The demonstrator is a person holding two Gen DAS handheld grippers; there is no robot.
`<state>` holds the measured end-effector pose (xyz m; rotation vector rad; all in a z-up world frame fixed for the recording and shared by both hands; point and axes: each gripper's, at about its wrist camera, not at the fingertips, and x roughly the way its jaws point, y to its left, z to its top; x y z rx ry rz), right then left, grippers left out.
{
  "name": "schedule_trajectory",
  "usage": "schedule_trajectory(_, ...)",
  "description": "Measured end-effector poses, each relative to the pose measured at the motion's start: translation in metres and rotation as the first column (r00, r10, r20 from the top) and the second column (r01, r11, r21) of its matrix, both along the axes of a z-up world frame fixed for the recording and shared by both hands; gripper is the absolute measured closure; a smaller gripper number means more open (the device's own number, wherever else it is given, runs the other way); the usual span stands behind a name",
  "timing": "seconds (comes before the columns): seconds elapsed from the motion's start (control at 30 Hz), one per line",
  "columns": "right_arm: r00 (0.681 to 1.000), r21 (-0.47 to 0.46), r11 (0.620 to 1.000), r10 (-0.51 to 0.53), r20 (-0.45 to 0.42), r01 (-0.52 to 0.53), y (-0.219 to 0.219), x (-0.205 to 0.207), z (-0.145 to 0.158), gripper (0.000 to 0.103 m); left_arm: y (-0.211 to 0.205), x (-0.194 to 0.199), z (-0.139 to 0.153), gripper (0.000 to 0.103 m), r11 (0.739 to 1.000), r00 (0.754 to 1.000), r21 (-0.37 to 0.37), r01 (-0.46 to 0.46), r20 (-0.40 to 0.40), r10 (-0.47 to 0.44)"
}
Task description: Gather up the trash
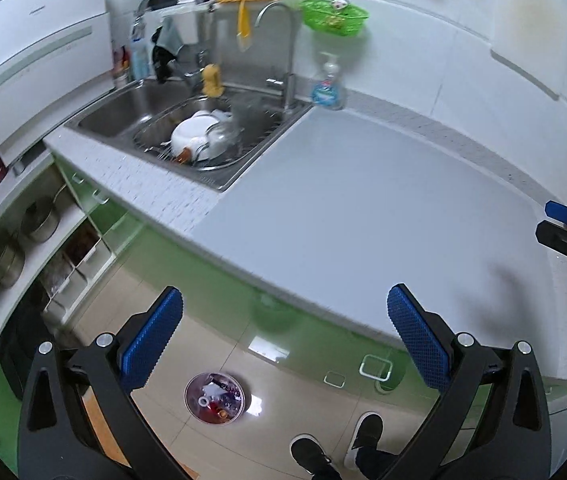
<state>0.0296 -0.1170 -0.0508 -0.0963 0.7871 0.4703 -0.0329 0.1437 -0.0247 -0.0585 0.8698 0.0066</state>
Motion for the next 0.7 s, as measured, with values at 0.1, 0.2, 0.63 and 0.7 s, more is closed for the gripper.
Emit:
schedule_trajectory(0.1,1.000,-0.007,1.000,-0.019,0.010,0.019,-0.010,0.005,0.007,0.006,-0.012,0.005,0.009,0.003,1.000,1.000,-0.005,0.022,0.006,-0.021)
schedule_trajectory(0.2,0.999,-0.006,0.999,-0.034,0.028,0.034,-0.018,0.009,0.014,0.006,-0.022,0.013,0.013,0.003,0.999,0.999,-0.034,0.032,0.010,-0.032)
schedule_trajectory(0.63,0.999,-0.072,0.997,0.016,-0.037,-0.019,-0.038,0.035,0.009,0.006,-0.057,0.030,0.018,0.003,0.997,1.000,-0.072,-0.010,0.008,0.010)
schedule_trajectory(0.7,0.999,-0.066,0.997,0.023,-0.039,-0.025,-0.042,0.038,0.009,0.006,-0.064,0.033,0.017,0.003,0.998,1.000,-0.057,-0.010,0.000,0.010)
